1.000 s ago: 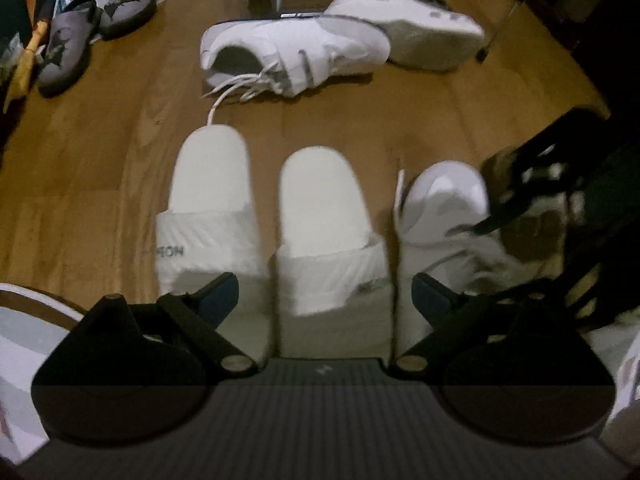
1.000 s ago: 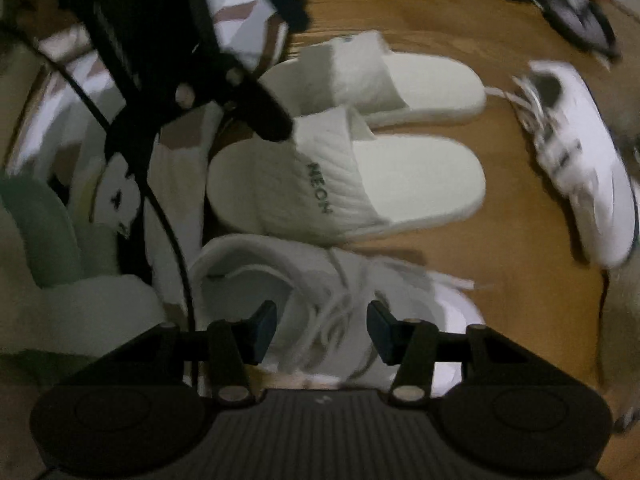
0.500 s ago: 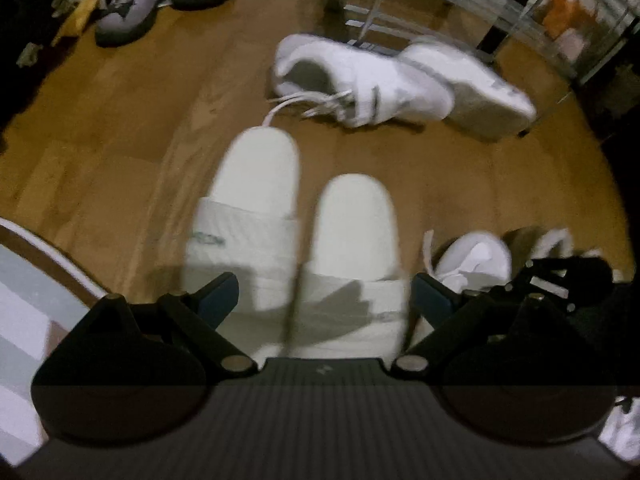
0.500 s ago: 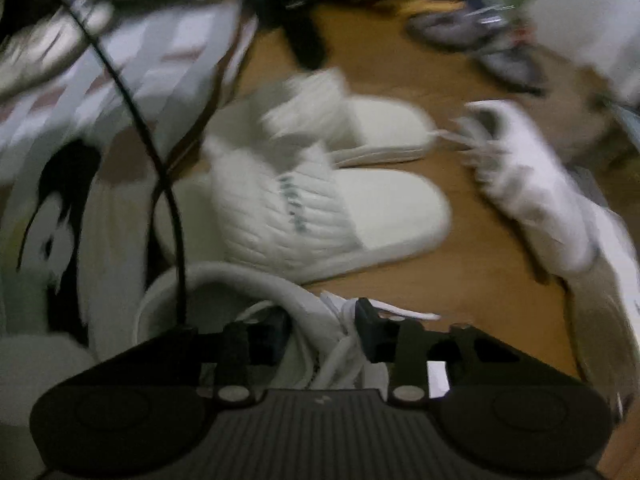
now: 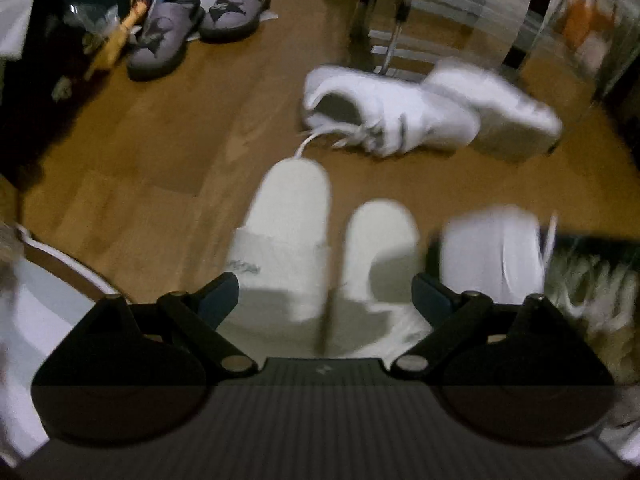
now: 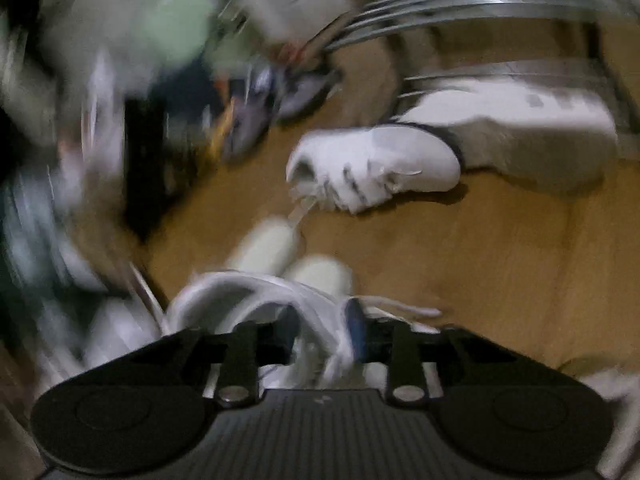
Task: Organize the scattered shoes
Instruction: 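Lower the laced white sneaker beside the NEON slides and open the right tool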
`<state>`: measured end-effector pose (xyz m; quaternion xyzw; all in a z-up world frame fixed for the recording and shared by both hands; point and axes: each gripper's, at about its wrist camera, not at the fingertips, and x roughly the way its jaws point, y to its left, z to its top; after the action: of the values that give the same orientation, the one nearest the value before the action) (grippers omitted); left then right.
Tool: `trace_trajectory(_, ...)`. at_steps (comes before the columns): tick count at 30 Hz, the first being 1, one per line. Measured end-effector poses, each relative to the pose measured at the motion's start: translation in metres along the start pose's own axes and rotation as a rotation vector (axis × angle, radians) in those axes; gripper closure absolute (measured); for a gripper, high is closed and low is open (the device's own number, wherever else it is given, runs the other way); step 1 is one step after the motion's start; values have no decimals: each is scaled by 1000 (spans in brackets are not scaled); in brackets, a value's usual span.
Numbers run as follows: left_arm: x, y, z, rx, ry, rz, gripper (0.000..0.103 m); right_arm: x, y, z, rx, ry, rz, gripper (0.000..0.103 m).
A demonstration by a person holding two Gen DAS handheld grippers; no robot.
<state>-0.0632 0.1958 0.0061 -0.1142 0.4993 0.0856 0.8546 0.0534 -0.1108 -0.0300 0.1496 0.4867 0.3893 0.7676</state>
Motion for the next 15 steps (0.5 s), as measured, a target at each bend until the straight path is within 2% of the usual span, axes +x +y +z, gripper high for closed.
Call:
trace_trajectory(1,0,-2,0,3,3,-18,9,2,-11,7,92,-1,20,98)
trace_trajectory(2,0,-5,1,7,6,-35,9,4,-13,11,102,5,9,98)
trace_trajectory(4,1,-11,0,32,8,-38,9,6,-8,21,21,24,-32,95)
trace_trajectory(6,5,-20,-4,67,27,-41,9,9,3,20,-127,45,-103,86)
trace_trajectory(7,7,-22,-5,71,35,-42,9,10,8,19,-183,55,-132,75)
trace_trajectory(8,11,-25,-6,74,50,-42,9,11,8,17,-207,60,-147,52)
trace_trajectory(9,15,-27,-8,75,61,-41,9,15,8,14,-232,71,-163,38)
trace_trajectory(10,17,-29,-9,78,67,-41,9,18,7,12,-253,86,-172,19)
trace_trajectory(13,20,-34,-11,102,75,-43,9,28,2,6,-299,162,-146,15)
trace_trajectory(15,19,-35,-11,108,73,-36,9,39,7,-2,-374,218,-185,13)
